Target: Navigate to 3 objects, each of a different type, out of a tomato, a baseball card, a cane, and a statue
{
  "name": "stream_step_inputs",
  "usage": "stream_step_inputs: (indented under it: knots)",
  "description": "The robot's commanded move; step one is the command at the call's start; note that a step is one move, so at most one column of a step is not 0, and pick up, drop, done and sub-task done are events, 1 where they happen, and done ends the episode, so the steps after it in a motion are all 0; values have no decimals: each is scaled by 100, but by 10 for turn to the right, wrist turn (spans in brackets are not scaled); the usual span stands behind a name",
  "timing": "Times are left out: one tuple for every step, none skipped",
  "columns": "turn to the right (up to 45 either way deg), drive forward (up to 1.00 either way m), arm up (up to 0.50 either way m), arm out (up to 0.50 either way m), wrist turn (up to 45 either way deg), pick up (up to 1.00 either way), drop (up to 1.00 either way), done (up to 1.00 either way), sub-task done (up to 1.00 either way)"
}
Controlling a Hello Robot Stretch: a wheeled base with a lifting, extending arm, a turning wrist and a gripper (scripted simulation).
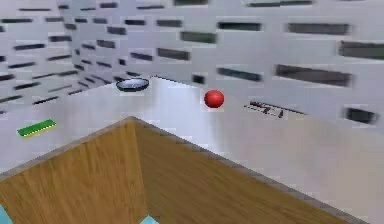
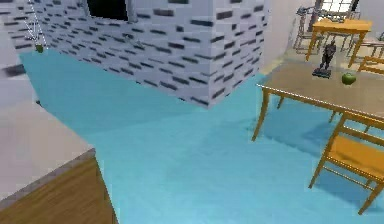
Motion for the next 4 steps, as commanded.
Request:
stream_step_inputs:
  knots:
    - [0, 0, 0, 0, 0, 0, 0, 0, 100]
    - [450, 0, 0, 0, 0, 0, 0, 0, 0]
    - [450, 0, 0, 0, 0, 0, 0, 0, 0]
    - [450, 0, 0, 0, 0, 0, 0, 0, 0]
